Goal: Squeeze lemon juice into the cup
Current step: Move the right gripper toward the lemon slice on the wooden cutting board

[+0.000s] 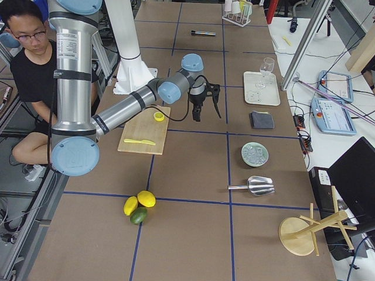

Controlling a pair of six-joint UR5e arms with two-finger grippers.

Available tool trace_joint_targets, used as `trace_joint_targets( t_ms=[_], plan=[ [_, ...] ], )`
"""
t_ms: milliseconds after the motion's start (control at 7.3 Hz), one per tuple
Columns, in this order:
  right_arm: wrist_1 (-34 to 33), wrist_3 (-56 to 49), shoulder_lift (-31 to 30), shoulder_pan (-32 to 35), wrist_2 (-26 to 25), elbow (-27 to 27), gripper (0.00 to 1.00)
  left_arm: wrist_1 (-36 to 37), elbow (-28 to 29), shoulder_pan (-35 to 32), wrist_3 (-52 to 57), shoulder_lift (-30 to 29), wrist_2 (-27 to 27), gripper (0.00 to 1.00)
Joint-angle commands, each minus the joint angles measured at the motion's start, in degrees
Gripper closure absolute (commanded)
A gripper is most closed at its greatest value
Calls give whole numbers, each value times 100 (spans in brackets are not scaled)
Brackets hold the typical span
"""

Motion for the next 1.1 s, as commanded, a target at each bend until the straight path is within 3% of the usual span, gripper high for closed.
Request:
trace_joint_targets(
  t_ms=[0,137,411,548,959],
  plan=[
    [108,1489,-41,-1489,-1002,401,0,-98,-9,5,-3,-1,0,0],
    [125,2156,-50,-2453,-1964,490,0,-107,-9,5,-3,-1,0,0],
    [430,2540,-312,-3477,-2813,456,0,-116,-18,5,-3,-1,0,0],
    [633,2584,-523,-3787,-3087,395,0,-116,-18,5,-3,-1,-9,0],
    [653,2638,-463,-4158,-3222,60,0,-107,-88,5,-3,8,-9,0]
  ],
)
